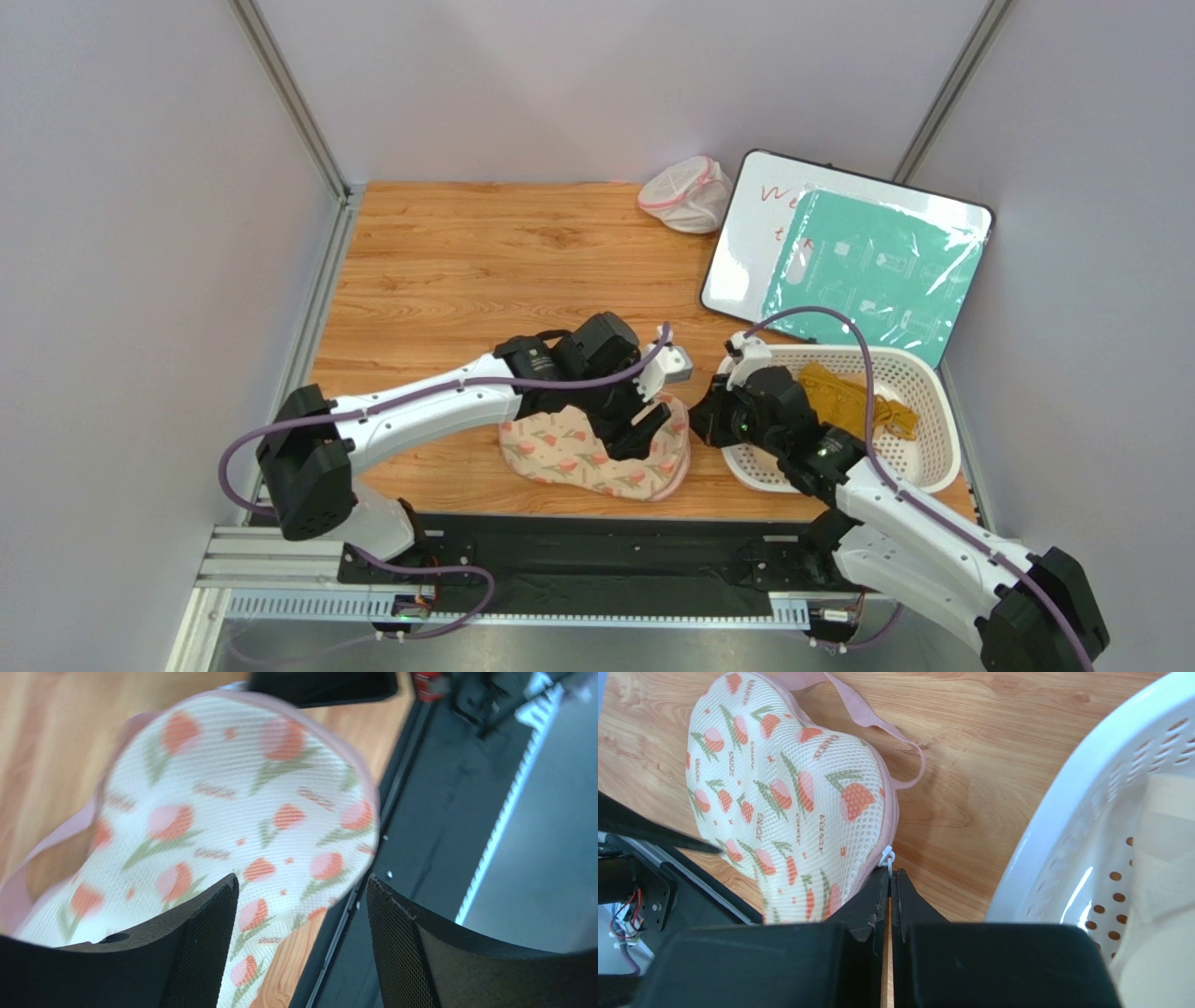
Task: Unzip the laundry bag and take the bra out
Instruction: Unzip the laundry bag at the center of the board.
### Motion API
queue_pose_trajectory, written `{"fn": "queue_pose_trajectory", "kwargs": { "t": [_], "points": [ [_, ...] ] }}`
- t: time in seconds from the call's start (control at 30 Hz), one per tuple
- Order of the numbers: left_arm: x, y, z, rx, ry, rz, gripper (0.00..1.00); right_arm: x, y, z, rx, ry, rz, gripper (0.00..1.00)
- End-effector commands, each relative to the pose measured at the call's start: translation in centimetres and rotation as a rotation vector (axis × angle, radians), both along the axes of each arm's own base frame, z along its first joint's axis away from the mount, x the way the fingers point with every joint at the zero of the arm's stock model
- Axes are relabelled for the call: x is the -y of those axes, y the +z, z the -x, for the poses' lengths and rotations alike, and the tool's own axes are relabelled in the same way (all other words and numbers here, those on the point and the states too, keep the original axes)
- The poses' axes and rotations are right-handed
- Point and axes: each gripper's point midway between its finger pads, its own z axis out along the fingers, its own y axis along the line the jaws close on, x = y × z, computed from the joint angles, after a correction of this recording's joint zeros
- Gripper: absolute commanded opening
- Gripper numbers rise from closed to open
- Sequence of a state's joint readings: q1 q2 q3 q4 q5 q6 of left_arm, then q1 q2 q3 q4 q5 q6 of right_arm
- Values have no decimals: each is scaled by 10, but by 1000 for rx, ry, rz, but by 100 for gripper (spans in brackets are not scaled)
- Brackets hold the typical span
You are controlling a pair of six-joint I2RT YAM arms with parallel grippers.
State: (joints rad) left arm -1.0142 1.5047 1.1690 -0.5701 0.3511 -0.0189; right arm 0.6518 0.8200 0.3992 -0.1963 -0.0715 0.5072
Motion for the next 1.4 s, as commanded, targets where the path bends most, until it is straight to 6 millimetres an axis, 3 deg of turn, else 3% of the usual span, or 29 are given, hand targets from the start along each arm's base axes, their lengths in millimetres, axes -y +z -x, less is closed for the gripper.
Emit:
{"fn": "queue_pose_trajectory", "kwargs": {
  "t": [0.0,0.03,0.07,0.13,0.17,0.2,0.27,0.53,0.67,0.83,0.93,1.1,1.13,1.2,1.23,1.3,1.33,1.37],
  "points": [
    [-28,25,-30,39,394,46,76,7,18,-12,52,-62,4,0],
    [-37,24,-37,46,470,48,78,7,18,-12,53,-67,1,0],
    [-51,9,-36,15,537,27,79,7,18,-12,50,-69,-2,0],
    [-66,13,-43,-22,665,89,81,7,17,-12,46,-71,-3,0],
    [-78,-3,-39,-47,698,65,82,7,17,-12,44,-72,-3,0],
    [-83,0,-42,-54,730,98,83,7,17,-12,42,-73,-5,0],
    [-93,-18,-33,-102,761,77,83,7,16,-11,42,-74,-6,0],
    [-110,-45,-26,-168,840,72,84,8,15,-8,37,-71,-14,0],
    [-120,-69,-26,-237,893,86,85,7,15,-4,30,-62,-30,0],
    [-111,-85,-35,-277,890,92,85,3,11,4,7,-27,-40,0],
    [-110,-85,-53,-262,900,92,85,-1,8,11,-3,-1,-45,0],
    [-110,-70,-96,-201,921,101,86,-4,3,23,-20,22,-41,0],
    [-106,-59,-109,-172,909,117,86,-5,1,27,-25,34,-37,0],
    [-104,-61,-121,-172,900,98,86,-6,0,31,-34,33,-41,0],
    [-99,-47,-137,-144,895,125,86,-7,-3,36,-42,45,-40,0],
    [-94,-47,-150,-114,861,108,86,-11,-4,42,-49,58,-50,0],
    [-87,-31,-163,-83,845,135,86,-12,-6,45,-55,62,-49,0],
    [-85,-28,-165,-67,815,127,86,-12,-7,46,-53,60,-47,0]
  ]
}}
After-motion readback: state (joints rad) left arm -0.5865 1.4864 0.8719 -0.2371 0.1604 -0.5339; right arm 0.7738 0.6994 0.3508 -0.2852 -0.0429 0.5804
